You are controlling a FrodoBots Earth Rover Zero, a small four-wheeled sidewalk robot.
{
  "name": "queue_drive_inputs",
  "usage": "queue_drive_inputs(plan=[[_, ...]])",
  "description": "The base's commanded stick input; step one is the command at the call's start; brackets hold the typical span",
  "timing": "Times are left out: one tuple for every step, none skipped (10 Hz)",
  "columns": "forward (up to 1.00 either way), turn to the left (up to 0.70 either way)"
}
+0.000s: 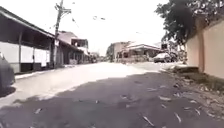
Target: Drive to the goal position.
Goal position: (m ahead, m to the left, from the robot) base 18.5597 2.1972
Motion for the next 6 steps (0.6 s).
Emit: queue_drive_inputs(plan=[[1.0,0.0],[1.0,0.0],[1.0,0.0],[1.0,0.0],[1.0,0.0],[1.0,0.0]])
